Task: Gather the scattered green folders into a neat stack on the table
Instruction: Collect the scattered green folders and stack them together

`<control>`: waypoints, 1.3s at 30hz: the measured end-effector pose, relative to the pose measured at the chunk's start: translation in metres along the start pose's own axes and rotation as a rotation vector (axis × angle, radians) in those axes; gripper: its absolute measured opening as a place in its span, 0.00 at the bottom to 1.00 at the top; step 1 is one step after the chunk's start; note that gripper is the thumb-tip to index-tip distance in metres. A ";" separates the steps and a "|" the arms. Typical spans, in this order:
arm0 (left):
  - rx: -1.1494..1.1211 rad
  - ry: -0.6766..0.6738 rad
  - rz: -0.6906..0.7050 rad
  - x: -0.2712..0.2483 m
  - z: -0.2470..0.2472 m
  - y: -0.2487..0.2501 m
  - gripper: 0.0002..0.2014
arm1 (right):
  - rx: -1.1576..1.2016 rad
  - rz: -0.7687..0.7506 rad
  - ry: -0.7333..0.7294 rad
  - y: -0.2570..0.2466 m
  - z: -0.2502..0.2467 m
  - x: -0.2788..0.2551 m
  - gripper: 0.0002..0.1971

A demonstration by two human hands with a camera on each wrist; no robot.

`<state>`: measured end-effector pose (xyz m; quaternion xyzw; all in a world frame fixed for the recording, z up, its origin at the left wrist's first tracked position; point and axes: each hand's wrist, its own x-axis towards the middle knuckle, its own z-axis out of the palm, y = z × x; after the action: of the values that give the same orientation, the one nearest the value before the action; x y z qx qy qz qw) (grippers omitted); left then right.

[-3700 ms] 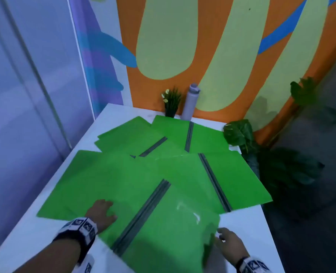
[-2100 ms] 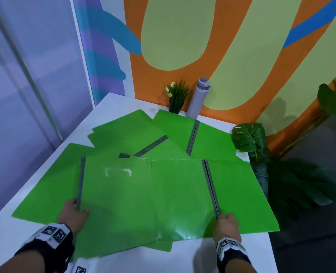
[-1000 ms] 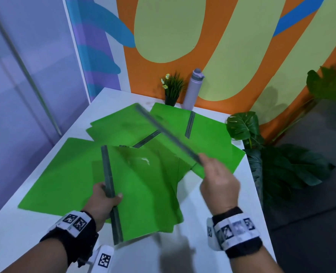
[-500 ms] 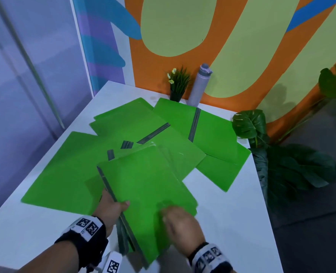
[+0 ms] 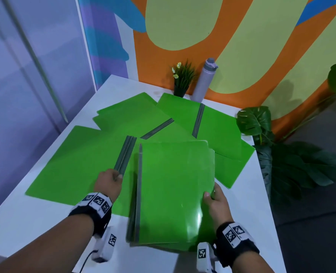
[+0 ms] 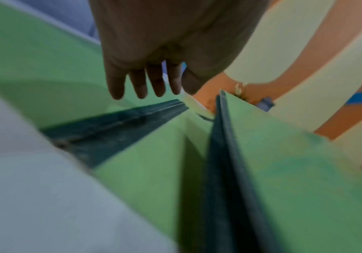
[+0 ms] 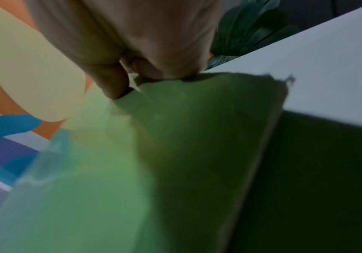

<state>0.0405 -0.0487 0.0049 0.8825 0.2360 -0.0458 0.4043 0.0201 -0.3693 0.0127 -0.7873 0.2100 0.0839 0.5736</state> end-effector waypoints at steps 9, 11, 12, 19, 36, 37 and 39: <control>0.562 -0.034 0.054 0.019 0.015 -0.046 0.15 | 0.050 0.029 0.074 0.020 -0.010 0.000 0.23; 0.566 -0.026 0.062 0.015 0.013 -0.045 0.12 | 0.047 0.038 0.085 0.021 -0.011 0.001 0.22; 0.542 -0.019 0.057 0.012 0.010 -0.041 0.11 | 0.054 0.044 0.089 0.022 -0.013 0.001 0.22; 0.109 0.249 0.317 -0.033 -0.054 0.029 0.08 | 0.276 0.106 0.077 -0.001 -0.025 0.013 0.26; -0.554 -0.383 -0.165 -0.055 -0.073 0.002 0.19 | 0.148 0.086 -0.182 -0.037 0.080 0.034 0.19; -0.539 -0.398 -0.205 -0.054 -0.071 -0.001 0.25 | 0.097 0.069 -0.171 -0.038 0.084 0.035 0.20; -0.476 -0.309 -0.213 -0.051 -0.066 -0.003 0.21 | 0.035 0.007 -0.202 -0.044 0.089 0.034 0.28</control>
<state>-0.0138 -0.0178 0.0608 0.7156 0.2669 -0.1651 0.6240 0.0791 -0.2821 0.0089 -0.7639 0.1555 0.1611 0.6053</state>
